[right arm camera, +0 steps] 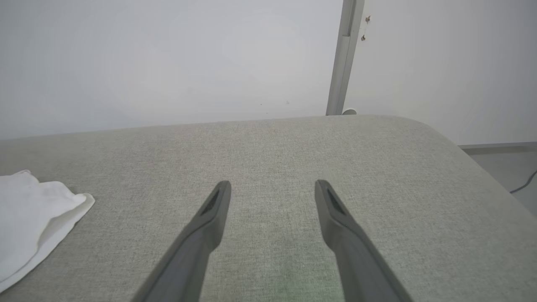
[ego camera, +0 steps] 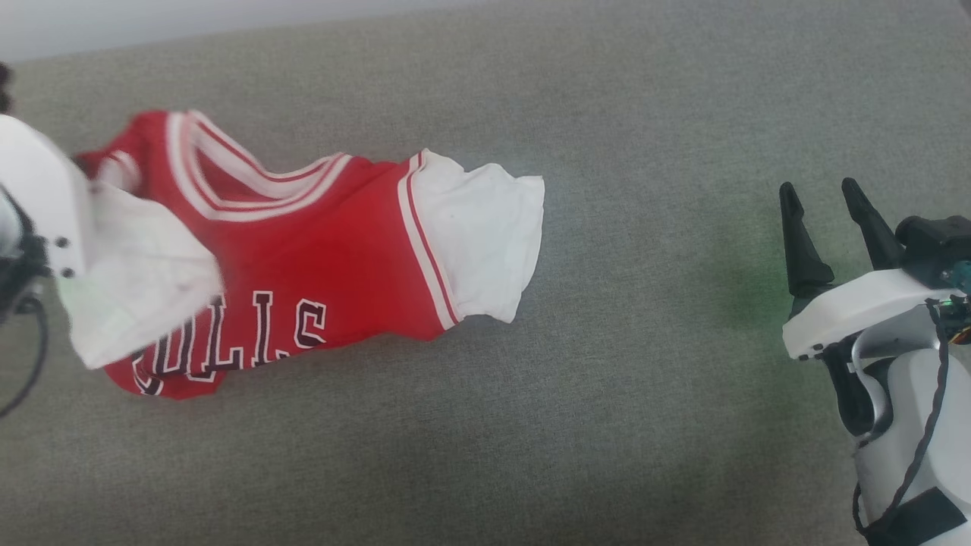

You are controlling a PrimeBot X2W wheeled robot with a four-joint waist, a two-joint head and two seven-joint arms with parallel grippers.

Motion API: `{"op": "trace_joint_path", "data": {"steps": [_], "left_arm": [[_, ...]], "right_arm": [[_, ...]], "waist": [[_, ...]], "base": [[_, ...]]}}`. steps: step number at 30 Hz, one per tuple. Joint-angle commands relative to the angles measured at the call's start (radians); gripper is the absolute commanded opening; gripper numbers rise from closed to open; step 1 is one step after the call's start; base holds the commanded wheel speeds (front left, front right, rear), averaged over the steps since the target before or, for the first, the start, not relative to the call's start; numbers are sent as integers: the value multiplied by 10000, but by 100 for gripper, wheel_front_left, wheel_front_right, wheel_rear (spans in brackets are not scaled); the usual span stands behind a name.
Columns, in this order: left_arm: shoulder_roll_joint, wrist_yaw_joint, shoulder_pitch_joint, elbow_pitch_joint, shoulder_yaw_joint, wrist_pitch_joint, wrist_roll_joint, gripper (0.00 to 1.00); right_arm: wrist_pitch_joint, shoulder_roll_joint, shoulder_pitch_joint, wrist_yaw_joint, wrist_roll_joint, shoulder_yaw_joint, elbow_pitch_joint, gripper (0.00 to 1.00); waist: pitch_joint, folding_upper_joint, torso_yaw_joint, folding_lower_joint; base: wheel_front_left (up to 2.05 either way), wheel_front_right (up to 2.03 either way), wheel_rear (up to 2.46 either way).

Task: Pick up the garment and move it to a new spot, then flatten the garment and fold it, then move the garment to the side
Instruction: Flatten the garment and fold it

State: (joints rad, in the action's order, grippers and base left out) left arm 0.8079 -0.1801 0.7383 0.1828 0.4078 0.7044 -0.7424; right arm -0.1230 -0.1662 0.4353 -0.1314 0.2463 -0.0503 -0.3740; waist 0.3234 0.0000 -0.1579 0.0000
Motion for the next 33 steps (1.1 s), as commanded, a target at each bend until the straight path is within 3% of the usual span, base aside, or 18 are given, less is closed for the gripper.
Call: {"op": "trace_joint_path", "data": {"steps": [1, 6, 9, 10, 11, 13, 14, 23, 33], "left_arm": [[20, -53, 159, 177, -106, -177, 64, 0], [59, -113, 327, 1690, -414, -920, 110, 0], [18, 144, 275, 2665, -567, -1347, -52, 0], [-62, 211, 322, 2921, -592, -1432, -118, 6], [-127, 301, 386, 3157, -589, -1508, -156, 28], [-267, 474, 541, 3548, -565, -1653, -242, 93], [-342, 556, 589, 3703, -559, -1735, -269, 100], [-908, 1269, 1005, 4503, -309, -2725, -133, 100], [-1222, 1760, 241, 3411, -155, -4580, 153, 100]], "right_arm": [[31, -32, 43, 14, 56, 9, 26, 100], [71, -54, 114, 14, 53, 31, 91, 100], [93, -59, 170, 14, 55, 60, 119, 100], [110, -58, 179, 14, 43, 68, 123, 100], [134, -68, 185, 14, 40, 93, 131, 100], [175, -97, 195, 14, 52, 130, 147, 100], [169, -117, 201, 14, 62, 194, 168, 100], [431, -280, 87, 14, 164, 700, 335, 100], [891, -480, -206, 14, 309, 1565, 367, 100]], "waist": [[76, 0, -31, 0], [297, 0, -93, 0], [393, 0, -98, 0], [412, 0, -93, 0], [434, 0, -85, 0], [461, 0, -25, 0], [465, 0, 20, 0], [3, 0, 632, 0], [-1013, 0, 1590, 0]], "base": [[0, 0, 0], [0, 0, 0], [0, 0, 0], [0, 0, 0], [0, 0, 0], [0, 0, 0], [0, 0, 0], [0, 0, 0], [0, 0, 0]]}}
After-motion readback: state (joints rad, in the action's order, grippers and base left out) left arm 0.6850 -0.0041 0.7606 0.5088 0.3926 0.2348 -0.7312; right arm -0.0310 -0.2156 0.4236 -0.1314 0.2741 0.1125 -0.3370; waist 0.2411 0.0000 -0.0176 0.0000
